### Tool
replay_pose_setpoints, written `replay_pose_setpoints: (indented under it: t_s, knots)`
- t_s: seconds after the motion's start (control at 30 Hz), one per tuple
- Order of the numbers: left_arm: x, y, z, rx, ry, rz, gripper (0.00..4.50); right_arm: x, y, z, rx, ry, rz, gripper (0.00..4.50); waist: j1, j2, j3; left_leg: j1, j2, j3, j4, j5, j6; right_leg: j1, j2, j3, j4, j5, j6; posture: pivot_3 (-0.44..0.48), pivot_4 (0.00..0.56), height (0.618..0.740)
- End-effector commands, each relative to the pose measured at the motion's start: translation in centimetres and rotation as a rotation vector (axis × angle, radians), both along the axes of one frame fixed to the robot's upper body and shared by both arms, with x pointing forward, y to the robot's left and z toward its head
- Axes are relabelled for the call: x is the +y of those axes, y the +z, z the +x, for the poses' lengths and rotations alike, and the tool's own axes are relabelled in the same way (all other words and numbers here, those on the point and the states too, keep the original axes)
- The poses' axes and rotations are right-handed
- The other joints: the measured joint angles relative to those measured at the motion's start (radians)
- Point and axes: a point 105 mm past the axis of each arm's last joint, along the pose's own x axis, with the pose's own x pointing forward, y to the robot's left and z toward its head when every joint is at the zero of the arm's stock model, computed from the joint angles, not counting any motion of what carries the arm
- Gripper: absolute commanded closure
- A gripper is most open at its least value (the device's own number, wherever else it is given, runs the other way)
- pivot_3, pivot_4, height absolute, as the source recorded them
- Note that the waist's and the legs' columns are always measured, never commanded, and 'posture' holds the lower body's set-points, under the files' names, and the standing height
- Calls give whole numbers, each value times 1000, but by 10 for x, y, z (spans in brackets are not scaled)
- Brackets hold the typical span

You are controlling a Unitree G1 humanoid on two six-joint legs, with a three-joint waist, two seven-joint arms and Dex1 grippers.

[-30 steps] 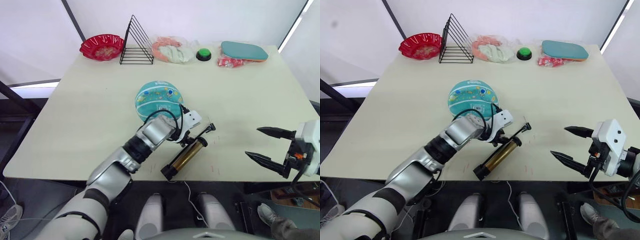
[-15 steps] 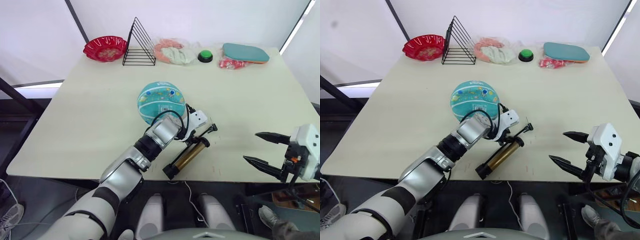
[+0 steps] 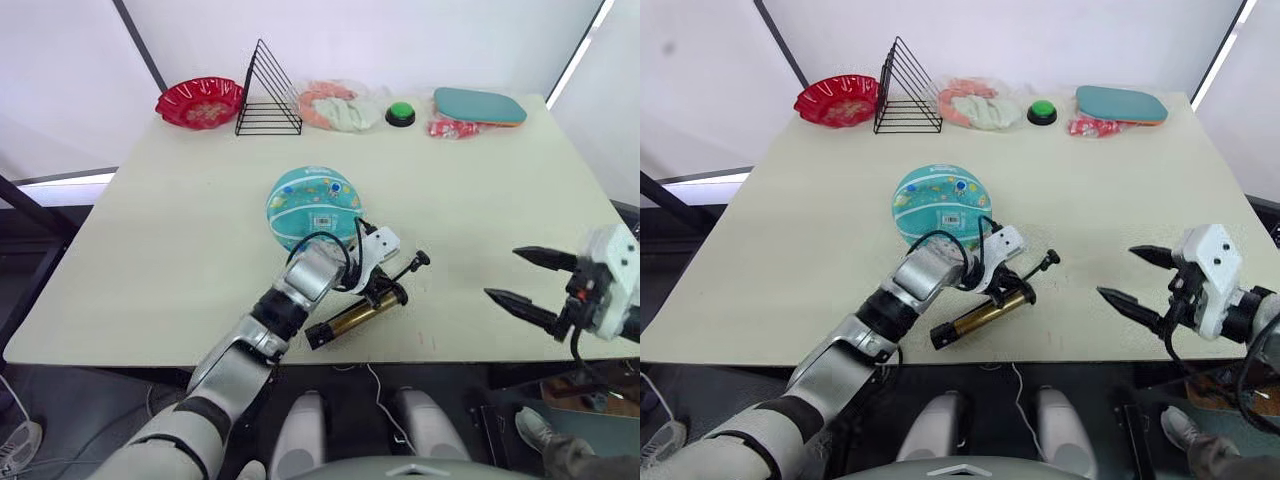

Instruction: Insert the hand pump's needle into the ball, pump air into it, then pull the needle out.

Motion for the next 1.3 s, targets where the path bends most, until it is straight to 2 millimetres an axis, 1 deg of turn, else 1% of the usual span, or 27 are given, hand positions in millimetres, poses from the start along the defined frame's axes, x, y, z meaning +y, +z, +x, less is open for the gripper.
replay_pose_setpoints:
  t_s: [0.03,0.17,0.27,0.3,0.4,0.47,0.57,0.73,0.83,1.03,1.07,1.1,1.13,1.3]
  knots:
    - [1,37,-2,-126,-36,-124,4449,6,-1,7,88,-28,68,0,1,0,0,0,0,0,0,0,0,0,0,0,0,0,0,0,150,740]
    - [11,42,-8,-206,-42,-187,4449,12,-4,17,203,-16,83,0,8,0,0,0,0,1,0,0,0,0,0,1,0,0,0,0,150,740]
    - [14,44,-12,-240,-40,-213,4449,16,-4,23,280,-11,96,0,11,0,0,1,0,3,0,0,0,0,0,3,0,0,0,0,150,740]
    - [16,46,-14,-283,-43,-229,4449,21,0,32,308,-13,140,0,12,0,0,1,0,3,0,0,0,0,0,3,0,0,0,0,150,740]
    - [20,52,-20,-389,-29,-266,4449,41,8,55,355,16,194,0,4,0,1,1,0,5,0,0,0,0,0,5,0,0,0,0,150,740]
    - [22,53,-21,-424,-13,-267,4449,50,8,61,381,23,200,0,5,0,1,1,0,3,0,0,0,0,0,4,0,1,1,0,150,740]
    - [25,54,-23,-429,25,-292,4449,60,8,69,397,26,203,0,16,0,1,-1,0,1,0,0,0,-1,1,2,0,2,3,0,150,740]
    - [35,53,-29,-482,68,-275,4449,78,10,86,414,17,263,0,12,0,1,-1,0,3,0,-1,2,-1,0,3,-1,2,3,0,150,740]
    - [38,53,-30,-498,96,-268,4449,89,13,89,418,34,289,0,9,0,1,0,0,4,0,-1,2,-1,0,4,-1,2,3,0,150,740]
    - [36,53,-32,-504,120,-275,4449,101,12,92,423,43,335,0,11,0,1,-1,1,3,0,-1,2,-1,1,3,-1,2,3,0,150,740]
    - [37,53,-32,-502,125,-276,4500,103,12,94,420,41,347,648,10,0,1,0,1,3,0,-1,2,-1,1,3,-1,2,3,0,150,740]
    - [37,53,-32,-501,127,-277,4500,105,13,95,415,38,356,1054,10,0,1,0,1,3,0,-1,2,-1,1,3,-1,2,3,0,150,740]
    - [37,53,-32,-503,128,-278,4500,106,13,96,411,32,368,1355,9,0,1,0,1,3,0,-1,2,-1,1,3,-1,2,3,0,150,740]
    - [37,54,-32,-509,134,-285,4500,111,14,102,392,-16,435,1355,4,1,1,0,1,3,0,-1,2,-1,1,3,-1,2,3,0,150,740]
